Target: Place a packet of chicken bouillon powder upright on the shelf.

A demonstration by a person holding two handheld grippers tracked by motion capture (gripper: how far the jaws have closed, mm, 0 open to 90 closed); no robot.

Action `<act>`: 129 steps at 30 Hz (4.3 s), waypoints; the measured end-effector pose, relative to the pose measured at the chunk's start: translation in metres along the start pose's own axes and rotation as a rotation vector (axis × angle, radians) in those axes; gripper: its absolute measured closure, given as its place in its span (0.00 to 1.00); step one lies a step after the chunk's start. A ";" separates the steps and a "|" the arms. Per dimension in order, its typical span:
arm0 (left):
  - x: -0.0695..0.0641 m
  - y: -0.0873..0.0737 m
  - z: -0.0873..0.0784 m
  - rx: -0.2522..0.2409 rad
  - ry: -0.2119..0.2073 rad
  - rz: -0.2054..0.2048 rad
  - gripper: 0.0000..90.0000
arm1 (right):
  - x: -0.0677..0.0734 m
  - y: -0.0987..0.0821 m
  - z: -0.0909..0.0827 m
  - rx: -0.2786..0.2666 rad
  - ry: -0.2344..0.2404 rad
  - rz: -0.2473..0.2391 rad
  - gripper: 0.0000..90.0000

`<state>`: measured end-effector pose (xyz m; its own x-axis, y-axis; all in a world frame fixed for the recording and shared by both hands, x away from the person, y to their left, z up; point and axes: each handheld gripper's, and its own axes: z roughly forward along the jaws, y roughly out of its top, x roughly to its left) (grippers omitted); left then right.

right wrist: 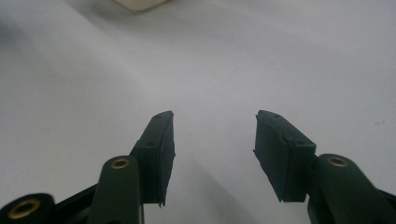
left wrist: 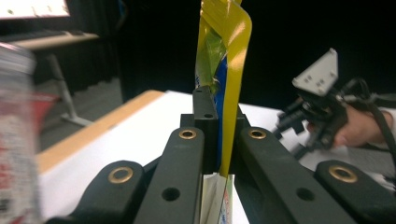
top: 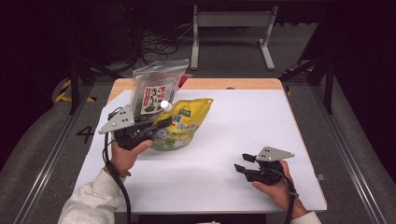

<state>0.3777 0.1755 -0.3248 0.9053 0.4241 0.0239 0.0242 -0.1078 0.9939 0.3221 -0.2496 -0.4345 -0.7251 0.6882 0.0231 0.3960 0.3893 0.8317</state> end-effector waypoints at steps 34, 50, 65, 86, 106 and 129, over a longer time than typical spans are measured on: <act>0.066 -0.036 -0.034 -0.043 0.120 -0.088 1.00 | 0.003 -0.003 0.008 0.034 0.013 0.003 0.48; 0.077 -0.063 -0.018 0.027 0.107 -0.121 0.99 | 0.005 -0.003 0.010 0.040 0.024 -0.003 0.48; 0.077 -0.067 -0.022 0.060 0.159 -0.107 0.94 | 0.006 0.001 0.005 0.018 0.027 -0.005 0.48; 0.073 -0.070 -0.034 0.152 0.209 -0.055 0.98 | 0.007 0.004 0.007 0.013 0.046 -0.011 0.48; 0.078 -0.090 -0.045 0.157 0.255 -0.122 0.99 | 0.009 0.012 0.013 0.006 0.062 -0.043 0.48; 0.055 -0.076 -0.059 0.146 0.326 -0.070 0.65 | 0.006 0.016 0.009 -0.006 0.038 -0.057 0.48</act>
<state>0.4009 0.2604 -0.3924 0.7173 0.6967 0.0128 0.1626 -0.1853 0.9691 0.3287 -0.2336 -0.4264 -0.7677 0.6408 -0.0035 0.3496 0.4233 0.8358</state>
